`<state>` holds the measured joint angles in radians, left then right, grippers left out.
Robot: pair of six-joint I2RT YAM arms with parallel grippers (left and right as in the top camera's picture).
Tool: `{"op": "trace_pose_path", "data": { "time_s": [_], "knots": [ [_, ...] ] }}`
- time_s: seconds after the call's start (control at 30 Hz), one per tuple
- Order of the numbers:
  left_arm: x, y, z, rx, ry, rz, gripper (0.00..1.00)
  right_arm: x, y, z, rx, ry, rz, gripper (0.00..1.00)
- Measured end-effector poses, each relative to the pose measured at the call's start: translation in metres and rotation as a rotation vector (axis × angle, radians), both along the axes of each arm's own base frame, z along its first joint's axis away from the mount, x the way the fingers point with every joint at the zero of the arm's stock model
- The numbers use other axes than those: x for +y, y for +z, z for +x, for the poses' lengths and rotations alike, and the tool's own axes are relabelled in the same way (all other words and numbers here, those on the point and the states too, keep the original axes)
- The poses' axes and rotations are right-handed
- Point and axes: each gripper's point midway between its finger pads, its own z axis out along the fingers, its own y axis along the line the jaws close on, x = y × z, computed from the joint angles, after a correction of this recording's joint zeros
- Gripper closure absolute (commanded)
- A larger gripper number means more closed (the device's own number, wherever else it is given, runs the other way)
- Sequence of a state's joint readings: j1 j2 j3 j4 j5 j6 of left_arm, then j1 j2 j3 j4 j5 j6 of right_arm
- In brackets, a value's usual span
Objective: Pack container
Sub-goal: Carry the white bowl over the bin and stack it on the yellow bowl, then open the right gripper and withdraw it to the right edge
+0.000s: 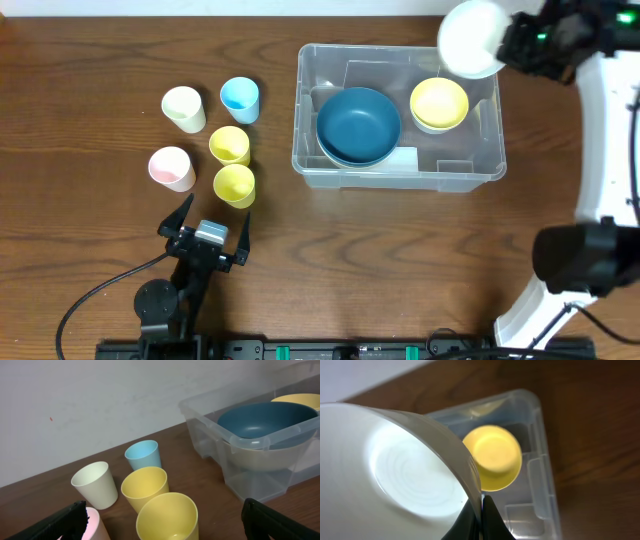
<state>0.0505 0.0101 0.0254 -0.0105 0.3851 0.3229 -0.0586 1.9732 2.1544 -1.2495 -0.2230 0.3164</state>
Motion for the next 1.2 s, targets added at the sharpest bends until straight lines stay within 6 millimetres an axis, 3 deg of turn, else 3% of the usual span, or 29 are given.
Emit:
{"op": "trace_pose_path", "data": {
  "time_s": [0.2,0.5,1.2],
  "knots": [
    [0.0,0.0,0.0,0.0,0.0,0.0,0.02,0.012,-0.046,0.008,0.109,0.026,-0.004,0.98],
    [0.0,0.0,0.0,0.0,0.0,0.0,0.02,0.012,-0.086,0.013,0.196,0.02,-0.019,0.97],
    [0.0,0.0,0.0,0.0,0.0,0.0,0.02,0.001,-0.12,0.02,0.255,-0.01,-0.072,0.94]
  ]
}}
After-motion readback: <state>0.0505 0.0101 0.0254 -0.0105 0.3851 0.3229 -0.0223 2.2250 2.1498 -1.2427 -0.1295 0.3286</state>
